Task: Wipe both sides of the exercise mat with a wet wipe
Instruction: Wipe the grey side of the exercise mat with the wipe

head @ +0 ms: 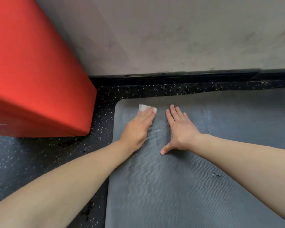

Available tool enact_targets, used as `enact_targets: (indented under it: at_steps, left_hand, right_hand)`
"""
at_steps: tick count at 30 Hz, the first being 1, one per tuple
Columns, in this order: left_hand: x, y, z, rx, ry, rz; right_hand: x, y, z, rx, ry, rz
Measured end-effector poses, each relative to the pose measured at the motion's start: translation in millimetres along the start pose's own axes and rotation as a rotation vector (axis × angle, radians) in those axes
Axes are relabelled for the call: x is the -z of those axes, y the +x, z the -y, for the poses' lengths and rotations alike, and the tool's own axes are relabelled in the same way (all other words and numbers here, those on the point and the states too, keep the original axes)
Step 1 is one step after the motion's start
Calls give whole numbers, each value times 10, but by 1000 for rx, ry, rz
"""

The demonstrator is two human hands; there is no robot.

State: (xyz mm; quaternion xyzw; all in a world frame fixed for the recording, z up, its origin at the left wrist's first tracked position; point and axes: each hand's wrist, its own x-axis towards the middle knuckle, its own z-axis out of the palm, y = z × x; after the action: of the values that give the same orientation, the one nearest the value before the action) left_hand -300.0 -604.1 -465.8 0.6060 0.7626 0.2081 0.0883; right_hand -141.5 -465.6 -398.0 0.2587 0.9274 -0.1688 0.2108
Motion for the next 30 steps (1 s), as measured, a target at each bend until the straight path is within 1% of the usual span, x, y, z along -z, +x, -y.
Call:
enact_targets:
  at_steps: [2, 5, 6, 7, 8, 9, 11, 12, 13, 14, 15, 16, 17, 18, 19, 22, 26, 27, 28, 30]
  left_hand:
    - [27, -297, -154, -80, -56, 58]
    - [80, -724, -376, -259, -101, 150]
    - [104, -799, -436, -260, -139, 179]
    - [147, -812, -491, -215, -198, 163]
    - [222, -769, -562, -87, -272, 122]
    - [287, -693, -600, 67, -339, 41]
    - [429, -465, -548, 389, -420, -189]
    - [451, -409, -513, 496, -415, -279]
    - [469, -392, -486, 512, -378, -323]
    - [440, -418, -511, 465, -343, -306]
    - [367, -475, -572, 349, -343, -238]
    - [233, -592, -597, 250, -346, -127]
    - [113, -722, -636, 130, -270, -20]
    - [18, -833, -619, 32, -154, 23]
    - [-51, -899, -567, -27, -127, 34]
    - [-24, -1106, -616, -123, -142, 76]
    - [-13, -1794, -980, -336, -165, 193]
    - [-12, -1922, -1050, -346, -189, 205]
    - [-5, -1993, -1110, -312, -220, 203]
    - [24, -1975, -1190, -123, -321, 149]
  right_hand:
    - [3, -15, -5, 2, 16, -2]
    - [28, -33, -9, 21, 21, 3]
    - [44, -52, -9, 33, 22, 6]
    - [61, -83, -15, 45, 30, 7]
    - [78, -127, -27, 63, 41, 10]
    - [83, -190, -36, 87, 44, 17]
    - [60, -362, -10, 129, 18, 19]
    - [7, -479, 26, 138, 9, 21]
    - [-57, -580, 82, 143, 12, 26]
    - [-139, -690, 153, 143, 21, 38]
    - [-233, -797, 224, 140, 28, 50]
    - [-326, -883, 290, 135, 30, 55]
    - [-414, -943, 338, 128, 19, 50]
    - [-486, -977, 367, 124, 3, 33]
    - [-539, -992, 378, 121, -6, 14]
    - [-584, -1019, 361, 124, 7, 9]
    - [-675, -1245, 301, 173, -13, 33]
    - [-718, -1344, 298, 186, -28, 35]
    - [-782, -1462, 301, 195, -40, 40]
    - [-942, -1705, 326, 193, -24, 33]
